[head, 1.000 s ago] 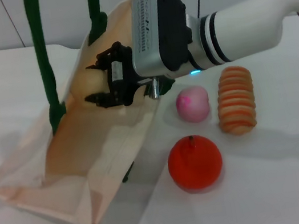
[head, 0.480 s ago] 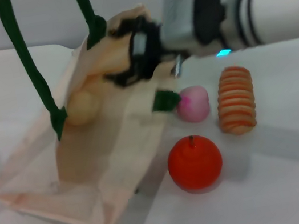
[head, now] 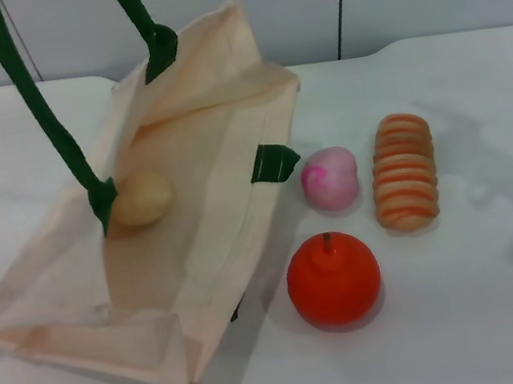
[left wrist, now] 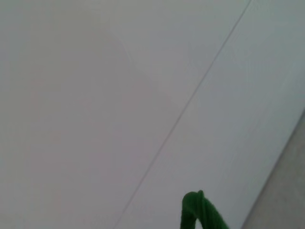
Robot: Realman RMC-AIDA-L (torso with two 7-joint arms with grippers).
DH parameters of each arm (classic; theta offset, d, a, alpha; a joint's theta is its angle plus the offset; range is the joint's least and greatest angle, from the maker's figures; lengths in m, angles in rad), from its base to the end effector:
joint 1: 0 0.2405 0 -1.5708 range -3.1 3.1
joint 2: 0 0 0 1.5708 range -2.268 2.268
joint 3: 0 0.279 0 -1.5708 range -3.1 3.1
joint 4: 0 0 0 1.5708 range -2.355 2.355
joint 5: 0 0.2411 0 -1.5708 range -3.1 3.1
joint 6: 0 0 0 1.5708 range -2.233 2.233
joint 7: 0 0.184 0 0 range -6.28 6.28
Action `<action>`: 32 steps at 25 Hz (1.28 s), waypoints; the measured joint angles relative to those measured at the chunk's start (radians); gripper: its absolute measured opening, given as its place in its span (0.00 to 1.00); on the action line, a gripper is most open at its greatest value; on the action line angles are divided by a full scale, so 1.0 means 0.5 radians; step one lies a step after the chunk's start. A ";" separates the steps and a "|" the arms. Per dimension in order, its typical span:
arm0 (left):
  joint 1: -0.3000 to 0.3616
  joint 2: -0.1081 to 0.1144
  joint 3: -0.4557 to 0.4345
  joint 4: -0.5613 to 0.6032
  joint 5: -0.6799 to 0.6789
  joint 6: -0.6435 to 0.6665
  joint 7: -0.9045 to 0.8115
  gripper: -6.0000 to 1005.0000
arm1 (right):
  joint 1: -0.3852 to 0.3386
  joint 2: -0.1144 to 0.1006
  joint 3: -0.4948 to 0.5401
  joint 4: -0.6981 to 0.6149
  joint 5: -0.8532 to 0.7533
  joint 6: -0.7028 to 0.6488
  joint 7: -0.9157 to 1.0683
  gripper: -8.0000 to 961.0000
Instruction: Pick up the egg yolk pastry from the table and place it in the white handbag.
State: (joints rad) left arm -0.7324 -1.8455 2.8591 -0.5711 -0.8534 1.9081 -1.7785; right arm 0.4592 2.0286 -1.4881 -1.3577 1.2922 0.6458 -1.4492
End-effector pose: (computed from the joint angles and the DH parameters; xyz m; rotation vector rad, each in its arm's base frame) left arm -0.2762 0.4168 0.1433 -2.2312 -0.9740 -1.3724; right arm 0.1159 0.4816 0.0002 -2.2542 -0.0180 0.3964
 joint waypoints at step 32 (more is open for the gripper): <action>0.214 -0.374 -0.021 0.816 -1.136 -0.994 2.732 0.89 | 0.198 0.014 0.723 2.328 3.207 1.334 -2.779 0.93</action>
State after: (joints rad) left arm -0.6256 -2.0325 2.8486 -0.1629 -1.4217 1.4110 -0.4126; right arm 0.5583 2.0354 -1.1264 -0.1936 2.8956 1.3127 -2.8385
